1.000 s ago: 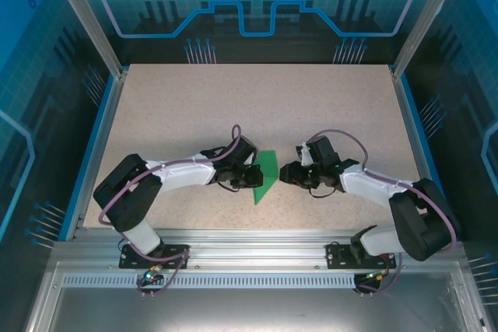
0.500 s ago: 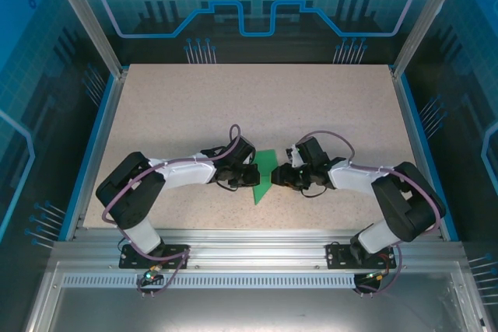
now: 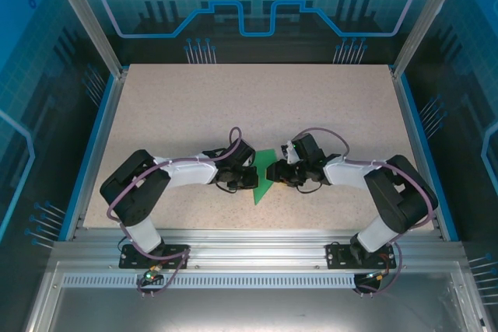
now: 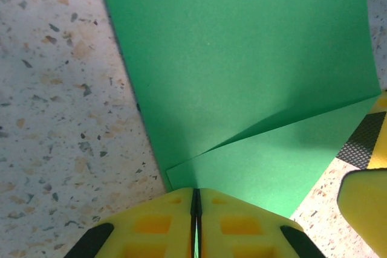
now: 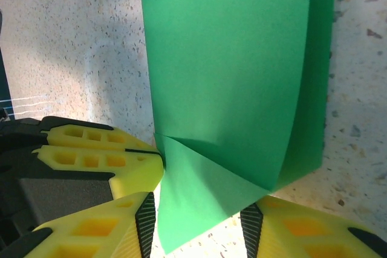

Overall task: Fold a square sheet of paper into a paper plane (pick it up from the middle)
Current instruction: Fourth fold the wing at the center of the table.

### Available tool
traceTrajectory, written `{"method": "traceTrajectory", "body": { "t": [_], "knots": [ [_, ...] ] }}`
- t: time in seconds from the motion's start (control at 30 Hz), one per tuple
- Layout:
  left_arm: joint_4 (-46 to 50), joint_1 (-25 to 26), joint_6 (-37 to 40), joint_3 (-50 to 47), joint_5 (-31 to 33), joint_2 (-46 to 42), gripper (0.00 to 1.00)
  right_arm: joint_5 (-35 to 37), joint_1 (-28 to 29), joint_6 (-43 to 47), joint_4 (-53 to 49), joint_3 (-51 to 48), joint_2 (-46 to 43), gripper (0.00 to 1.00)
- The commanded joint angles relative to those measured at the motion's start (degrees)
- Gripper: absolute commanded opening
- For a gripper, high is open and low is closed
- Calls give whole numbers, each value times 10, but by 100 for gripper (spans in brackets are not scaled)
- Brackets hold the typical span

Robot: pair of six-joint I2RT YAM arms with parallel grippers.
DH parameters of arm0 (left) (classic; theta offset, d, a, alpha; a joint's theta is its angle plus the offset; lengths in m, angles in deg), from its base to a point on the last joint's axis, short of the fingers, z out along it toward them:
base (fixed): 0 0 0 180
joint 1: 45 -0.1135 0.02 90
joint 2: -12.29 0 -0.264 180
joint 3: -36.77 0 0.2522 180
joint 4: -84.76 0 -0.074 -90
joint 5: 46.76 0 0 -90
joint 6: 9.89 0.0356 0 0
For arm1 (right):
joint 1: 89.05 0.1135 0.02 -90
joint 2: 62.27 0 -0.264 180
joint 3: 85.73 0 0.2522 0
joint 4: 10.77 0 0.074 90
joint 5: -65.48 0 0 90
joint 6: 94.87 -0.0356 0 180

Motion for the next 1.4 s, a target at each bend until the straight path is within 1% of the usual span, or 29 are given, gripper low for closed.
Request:
{"method": "traceTrajectory", "body": {
  "t": [0.0, 0.07, 0.17, 0.23, 0.43, 0.53, 0.57, 0.7, 0.8, 0.87, 0.97, 1.17, 1.37],
  "knots": [
    [-7, -4, 11, -9, 5, 4, 13, -20, 10, 8, 3, 19, 12, 43],
    [-8, -5, 10, -10, 5, -1, 13, -15, 10, 14, -7, 22, 16, 40],
    [-8, -5, 8, -14, 5, -18, 15, -10, 10, 27, -24, 27, 21, 33],
    [-11, -4, 6, -21, 5, -38, 18, -3, 12, 32, -34, 30, 23, 27],
    [-18, -1, 1, -55, 4, -108, 31, 7, 20, 32, -53, 43, 24, 18],
    [-15, 15, 1, -79, 19, -147, 35, 17, 26, 24, -63, 51, 21, 15],
    [-8, 28, 2, -84, 34, -160, 37, 22, 29, 20, -69, 54, 20, 14],
    [36, 99, 0, -81, 130, -187, 43, 29, 39, -1, -73, 59, 16, 13],
    [52, 136, -13, -71, 175, -178, 45, 35, 43, -13, -73, 59, 10, 12],
    [65, 150, -19, -60, 200, -161, 45, 42, 43, -21, -74, 55, 1, 12],
    [73, 167, -21, -42, 216, -139, 45, 45, 43, -30, -76, 50, -17, 12],
    [65, 184, -17, -29, 233, -136, 48, 61, 43, -59, -83, 34, -67, 13],
    [73, 196, -5, -14, 256, -123, 49, 60, 47, -87, -58, 20, -68, 13]
  ]
}}
